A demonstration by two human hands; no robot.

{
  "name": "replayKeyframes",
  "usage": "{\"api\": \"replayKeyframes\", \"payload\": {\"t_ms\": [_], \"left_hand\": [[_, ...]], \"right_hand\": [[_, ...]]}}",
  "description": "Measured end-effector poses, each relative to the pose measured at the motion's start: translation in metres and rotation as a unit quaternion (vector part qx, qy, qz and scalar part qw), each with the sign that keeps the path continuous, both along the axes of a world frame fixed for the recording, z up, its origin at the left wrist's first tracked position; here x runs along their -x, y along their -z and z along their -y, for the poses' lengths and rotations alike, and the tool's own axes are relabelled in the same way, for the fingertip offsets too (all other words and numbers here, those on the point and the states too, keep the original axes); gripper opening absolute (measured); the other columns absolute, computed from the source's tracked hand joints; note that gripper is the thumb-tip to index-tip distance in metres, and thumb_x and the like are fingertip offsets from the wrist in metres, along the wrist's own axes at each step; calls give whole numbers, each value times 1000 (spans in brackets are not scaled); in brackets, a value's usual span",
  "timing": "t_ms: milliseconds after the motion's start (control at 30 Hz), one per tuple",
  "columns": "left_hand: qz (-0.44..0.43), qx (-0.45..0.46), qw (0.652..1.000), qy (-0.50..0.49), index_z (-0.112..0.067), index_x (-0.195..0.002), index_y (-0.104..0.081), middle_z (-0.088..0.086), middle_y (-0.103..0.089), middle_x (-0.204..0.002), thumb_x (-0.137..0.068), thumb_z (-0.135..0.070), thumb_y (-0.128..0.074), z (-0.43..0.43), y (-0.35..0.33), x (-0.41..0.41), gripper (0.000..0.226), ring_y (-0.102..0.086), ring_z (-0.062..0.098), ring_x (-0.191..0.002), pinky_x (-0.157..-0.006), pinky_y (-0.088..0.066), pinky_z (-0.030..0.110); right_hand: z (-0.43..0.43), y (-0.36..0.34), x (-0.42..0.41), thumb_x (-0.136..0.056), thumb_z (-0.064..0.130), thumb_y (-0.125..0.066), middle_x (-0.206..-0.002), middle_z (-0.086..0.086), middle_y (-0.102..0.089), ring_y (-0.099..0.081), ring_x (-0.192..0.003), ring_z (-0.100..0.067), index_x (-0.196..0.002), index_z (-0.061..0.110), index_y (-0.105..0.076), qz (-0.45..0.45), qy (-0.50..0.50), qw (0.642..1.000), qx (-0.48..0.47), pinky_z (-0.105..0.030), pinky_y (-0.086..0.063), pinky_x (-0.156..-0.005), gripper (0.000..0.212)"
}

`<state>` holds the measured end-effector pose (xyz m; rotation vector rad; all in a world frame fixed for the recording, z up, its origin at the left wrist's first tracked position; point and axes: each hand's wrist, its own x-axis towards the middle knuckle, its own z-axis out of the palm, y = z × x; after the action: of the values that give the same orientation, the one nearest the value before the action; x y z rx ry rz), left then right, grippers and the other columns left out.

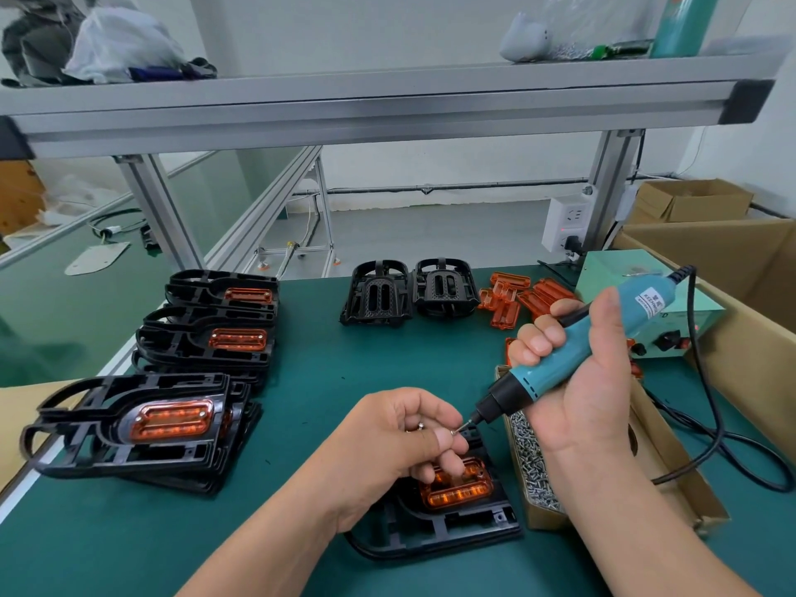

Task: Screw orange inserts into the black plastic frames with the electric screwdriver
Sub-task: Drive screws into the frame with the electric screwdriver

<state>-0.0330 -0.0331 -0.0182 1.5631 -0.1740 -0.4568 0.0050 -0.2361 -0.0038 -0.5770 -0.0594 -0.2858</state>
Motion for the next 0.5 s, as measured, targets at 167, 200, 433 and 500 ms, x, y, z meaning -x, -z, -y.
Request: {"api": "replayKeyframes", "payload": {"t_ms": [167, 200, 433, 500], "left_hand": [[6, -4, 1000, 5, -6, -109, -69, 15, -79, -95, -100, 0, -65, 1, -1, 0, 12, -72, 17, -79, -64, -53, 21], [6, -4, 1000, 6, -6, -109, -69, 15, -79, -96, -100, 0, -65, 1, -1, 0, 12, -72, 17, -79, -64, -53, 22], [6, -7, 1000, 6, -5, -110, -69, 14, -79, -95, -101, 2, -63, 1, -2, 1, 13, -72, 16, -77, -63, -53, 21], [8, -10, 1000, 4, -5, -110, -69, 14, -79, -93, -101, 2, -63, 2, -2, 1, 13, -72, 15, -75, -62, -52, 21]], "right_hand": [[-1, -1, 1, -99, 56, -62, -69, 3, -45, -45, -59, -9, -86, 17, -61, -4, 7, 1000, -5, -22, -43, -54, 41], [-1, -1, 1, -99, 56, -62, -69, 3, -45, -44, -59, -9, -86, 17, -61, -6, 7, 1000, -7, -22, -43, -54, 41], [0, 0, 0, -97, 57, -65, -70, 3, -45, -45, -59, -10, -87, 17, -62, -2, 1, 1000, -3, -22, -44, -55, 41], [0, 1, 0, -95, 58, -68, -70, 4, -46, -46, -60, -10, -87, 17, -62, 8, -6, 1000, 6, -22, -44, -55, 41]]}}
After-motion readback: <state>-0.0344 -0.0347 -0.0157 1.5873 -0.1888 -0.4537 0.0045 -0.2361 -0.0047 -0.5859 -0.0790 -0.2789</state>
